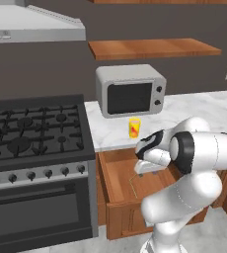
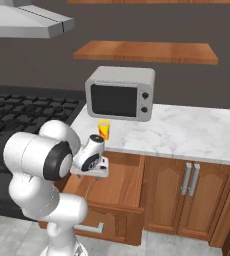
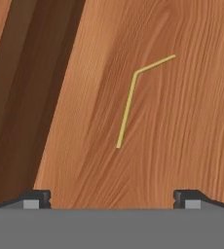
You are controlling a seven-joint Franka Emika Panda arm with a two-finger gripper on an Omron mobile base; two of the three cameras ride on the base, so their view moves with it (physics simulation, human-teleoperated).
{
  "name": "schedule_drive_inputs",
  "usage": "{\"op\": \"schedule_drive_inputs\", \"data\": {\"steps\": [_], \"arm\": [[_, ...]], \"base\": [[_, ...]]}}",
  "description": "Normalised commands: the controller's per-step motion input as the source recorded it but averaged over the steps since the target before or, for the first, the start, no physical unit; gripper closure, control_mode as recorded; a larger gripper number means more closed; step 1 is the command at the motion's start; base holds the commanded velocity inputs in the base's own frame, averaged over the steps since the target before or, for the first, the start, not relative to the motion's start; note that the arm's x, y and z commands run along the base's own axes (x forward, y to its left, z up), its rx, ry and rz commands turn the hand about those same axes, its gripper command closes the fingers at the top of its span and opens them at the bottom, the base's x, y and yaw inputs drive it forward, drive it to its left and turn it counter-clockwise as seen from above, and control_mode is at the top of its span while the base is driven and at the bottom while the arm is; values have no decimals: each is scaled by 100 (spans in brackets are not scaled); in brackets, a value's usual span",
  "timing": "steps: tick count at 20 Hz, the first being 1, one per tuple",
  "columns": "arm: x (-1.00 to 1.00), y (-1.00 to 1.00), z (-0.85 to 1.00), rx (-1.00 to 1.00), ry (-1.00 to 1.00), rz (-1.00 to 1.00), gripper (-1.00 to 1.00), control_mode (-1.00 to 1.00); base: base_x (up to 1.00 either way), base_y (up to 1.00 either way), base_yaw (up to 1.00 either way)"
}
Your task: Pick up the straw from the right drawer and put it inside the smoothie cup.
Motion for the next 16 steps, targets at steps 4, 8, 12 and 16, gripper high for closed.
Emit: {"op": "schedule_drive_inputs", "data": {"steps": [4,8,12,16], "arm": [[1,16,-24,-5,3,0,-100,-100],[0,2,-31,-7,0,-3,-100,-100],[0,0,-31,-7,0,-5,-100,-100],[0,3,-26,-6,0,-6,-100,-100]], "base": [[0,0,0],[0,0,0],[0,0,0],[0,0,0]]}}
